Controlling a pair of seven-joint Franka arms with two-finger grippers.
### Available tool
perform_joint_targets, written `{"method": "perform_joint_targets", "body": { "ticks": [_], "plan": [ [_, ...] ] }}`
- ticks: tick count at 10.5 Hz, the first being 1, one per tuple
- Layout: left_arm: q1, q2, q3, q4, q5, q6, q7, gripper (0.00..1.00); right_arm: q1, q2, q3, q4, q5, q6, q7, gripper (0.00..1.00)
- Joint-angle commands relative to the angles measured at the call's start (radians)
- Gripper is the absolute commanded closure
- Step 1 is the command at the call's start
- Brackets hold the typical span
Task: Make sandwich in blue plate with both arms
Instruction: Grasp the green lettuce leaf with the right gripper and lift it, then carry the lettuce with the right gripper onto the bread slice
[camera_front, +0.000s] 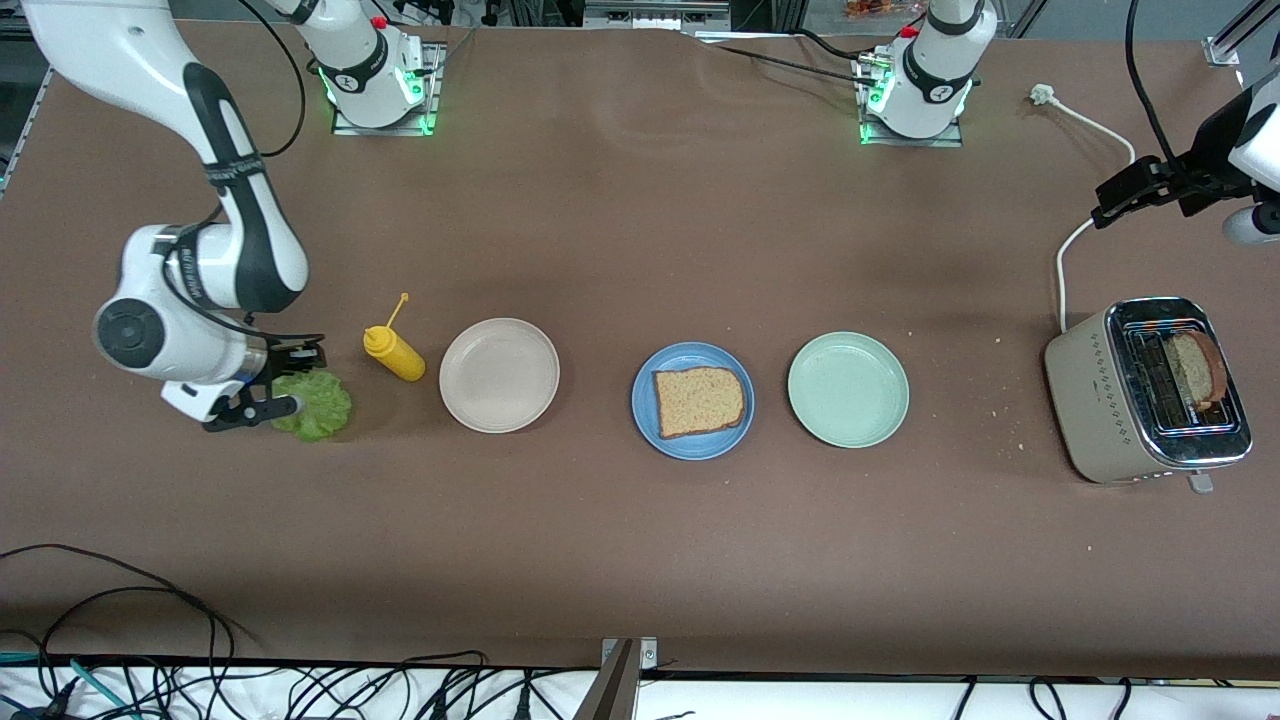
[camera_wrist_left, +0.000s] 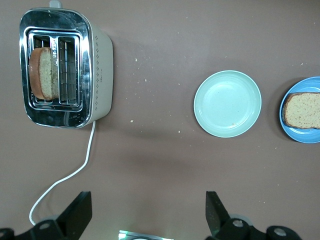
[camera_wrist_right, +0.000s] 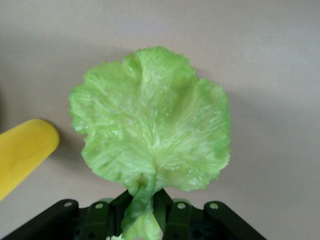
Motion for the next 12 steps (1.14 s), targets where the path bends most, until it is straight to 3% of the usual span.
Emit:
{"method": "perform_joint_targets", "body": {
  "ticks": [1,4,7,9,12],
  "plan": [
    [-0.011,0.016,0.010,0.030,-0.021,-0.021,-0.005,0.00,0.009,-0.038,0.021,0.230,0.009,-0.315,-0.003,0.88],
    [0.004,0.016,0.015,0.030,-0.021,-0.021,-0.002,0.00,0.020,-0.061,0.084,0.367,0.020,-0.468,0.035,0.88],
    [0.004,0.018,0.015,0.030,-0.020,-0.021,-0.002,0.00,0.028,-0.072,0.264,0.372,0.026,-0.455,0.229,0.88],
    [0.004,0.018,0.015,0.030,-0.021,-0.021,-0.002,0.00,0.090,-0.054,0.358,0.373,0.026,-0.360,0.336,0.88],
    [0.004,0.018,0.015,0.030,-0.020,-0.021,-0.002,0.00,0.322,0.058,0.363,0.373,0.018,-0.060,0.388,0.86]
  ]
}}
